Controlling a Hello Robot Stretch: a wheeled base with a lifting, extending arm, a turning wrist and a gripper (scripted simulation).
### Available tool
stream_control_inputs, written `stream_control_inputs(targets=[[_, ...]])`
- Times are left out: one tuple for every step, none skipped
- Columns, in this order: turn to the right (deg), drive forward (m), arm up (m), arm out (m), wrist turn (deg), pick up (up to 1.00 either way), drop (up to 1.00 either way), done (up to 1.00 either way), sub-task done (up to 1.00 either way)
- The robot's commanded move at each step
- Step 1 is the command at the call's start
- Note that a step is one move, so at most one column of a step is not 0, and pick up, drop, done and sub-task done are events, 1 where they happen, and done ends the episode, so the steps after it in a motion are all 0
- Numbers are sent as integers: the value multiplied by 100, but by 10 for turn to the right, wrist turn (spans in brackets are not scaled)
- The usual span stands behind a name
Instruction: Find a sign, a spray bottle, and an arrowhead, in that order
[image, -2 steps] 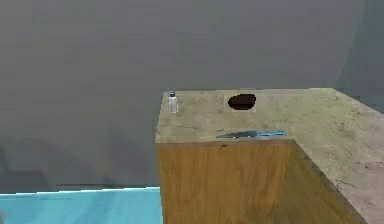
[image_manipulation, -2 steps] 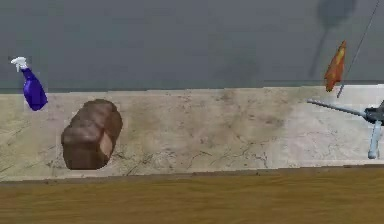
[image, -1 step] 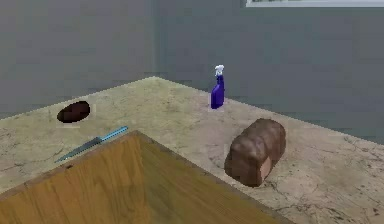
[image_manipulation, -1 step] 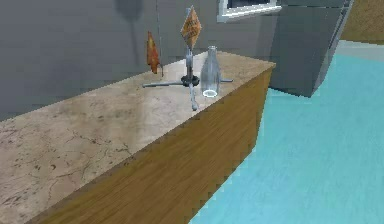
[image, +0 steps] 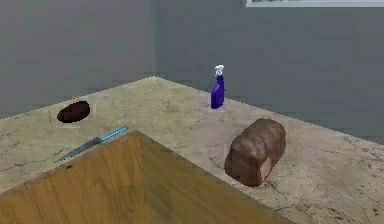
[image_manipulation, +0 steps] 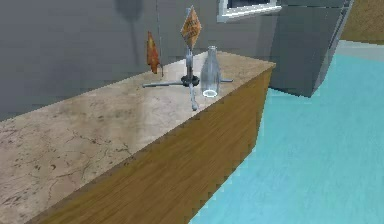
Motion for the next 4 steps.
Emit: stream_control_inputs(targets=[[450, 0, 0, 0, 0, 0, 0, 0, 0], [450, 0, 0, 0, 0, 0, 0, 0, 0], [420, 0, 0, 0, 0, 0, 0, 0, 0], [0, 45, 0, 0, 0, 0, 0, 0, 0]])
